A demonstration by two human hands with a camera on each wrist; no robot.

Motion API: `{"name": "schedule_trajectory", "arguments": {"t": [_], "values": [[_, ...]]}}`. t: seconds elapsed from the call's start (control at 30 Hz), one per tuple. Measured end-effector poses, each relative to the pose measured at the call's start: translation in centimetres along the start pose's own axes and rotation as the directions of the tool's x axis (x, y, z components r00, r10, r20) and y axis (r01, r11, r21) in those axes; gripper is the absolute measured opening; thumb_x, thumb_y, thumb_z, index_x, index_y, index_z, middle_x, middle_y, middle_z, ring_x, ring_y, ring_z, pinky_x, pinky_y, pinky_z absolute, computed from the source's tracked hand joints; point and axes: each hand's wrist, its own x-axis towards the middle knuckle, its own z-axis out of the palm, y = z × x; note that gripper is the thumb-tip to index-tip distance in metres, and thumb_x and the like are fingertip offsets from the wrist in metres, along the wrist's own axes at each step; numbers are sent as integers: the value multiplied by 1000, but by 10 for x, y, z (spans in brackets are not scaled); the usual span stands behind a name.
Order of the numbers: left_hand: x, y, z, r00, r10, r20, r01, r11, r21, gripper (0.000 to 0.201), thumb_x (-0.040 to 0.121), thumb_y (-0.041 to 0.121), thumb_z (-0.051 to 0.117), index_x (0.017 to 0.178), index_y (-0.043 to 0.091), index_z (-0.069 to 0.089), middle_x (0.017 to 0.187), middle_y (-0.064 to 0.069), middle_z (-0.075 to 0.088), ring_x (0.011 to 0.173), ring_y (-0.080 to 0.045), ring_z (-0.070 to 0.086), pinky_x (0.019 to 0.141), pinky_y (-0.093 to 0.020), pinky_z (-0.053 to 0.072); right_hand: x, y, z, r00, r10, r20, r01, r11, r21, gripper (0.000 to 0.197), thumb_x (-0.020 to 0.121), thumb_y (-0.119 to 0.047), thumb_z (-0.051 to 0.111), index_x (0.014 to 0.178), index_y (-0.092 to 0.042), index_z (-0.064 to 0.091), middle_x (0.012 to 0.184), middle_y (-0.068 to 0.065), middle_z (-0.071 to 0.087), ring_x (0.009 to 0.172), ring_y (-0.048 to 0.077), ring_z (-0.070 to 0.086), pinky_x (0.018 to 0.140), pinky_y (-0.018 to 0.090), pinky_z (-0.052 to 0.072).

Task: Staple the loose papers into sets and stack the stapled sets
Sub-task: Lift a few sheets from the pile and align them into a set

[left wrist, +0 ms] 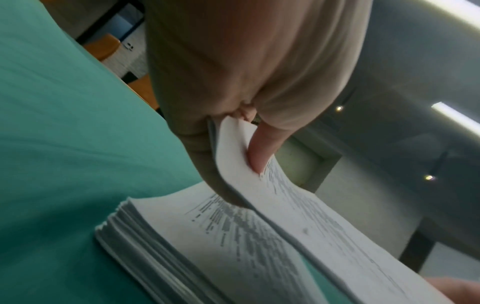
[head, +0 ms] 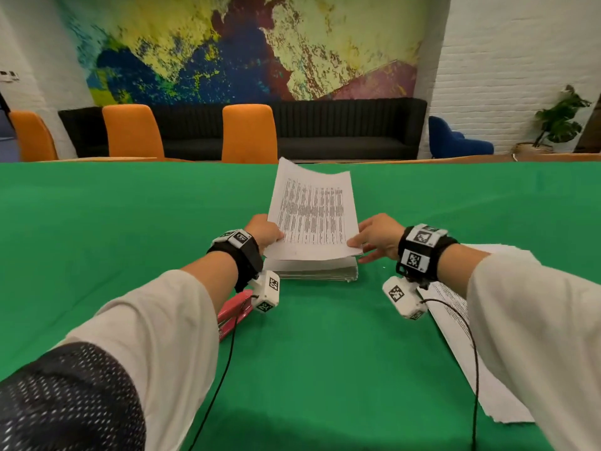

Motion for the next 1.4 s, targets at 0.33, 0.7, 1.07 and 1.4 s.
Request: {"name": "schedule_trajectory", "arguments": {"t": [0.33, 0.7, 1.07, 1.4], "values": [[12, -7, 11, 997, -61, 57, 29, 890, 456, 19, 99, 20, 69, 95, 3, 60, 109, -17, 64, 96, -29, 58, 80, -31, 45, 33, 20, 14, 999, 7, -47, -21, 952, -307, 36, 81, -11, 88, 107, 5, 68, 92, 17, 78, 70, 26, 71, 62, 35, 62], [-38, 17, -9, 942, -128, 310, -150, 665, 731, 70, 91, 21, 81, 153, 11, 50, 151, -10, 54, 132, -33, 58, 102, -37, 52, 13, 33, 13, 945, -286, 157, 317, 696, -644, 38, 86, -40, 83, 121, -27, 76, 135, 1, 68, 103, 12, 56, 94, 25, 43], [-46, 14, -1, 962, -34, 270, -209, 542, 814, 59, 84, 10, 86, 139, 15, 66, 132, -7, 68, 103, -26, 68, 88, -29, 56, 16, 44, 25, 959, -271, 81, 260, 737, -624, 31, 80, -25, 90, 109, -19, 82, 112, 6, 77, 102, 18, 70, 82, 22, 48], [-40, 9, -1, 964, -47, 263, -184, 595, 782, 59, 80, 7, 88, 136, 15, 69, 130, -7, 70, 104, -27, 68, 89, -31, 57, 16, 44, 26, 962, -266, 59, 248, 764, -596, 24, 77, -20, 92, 99, -16, 84, 93, 2, 80, 84, 11, 75, 65, 14, 54]]}}
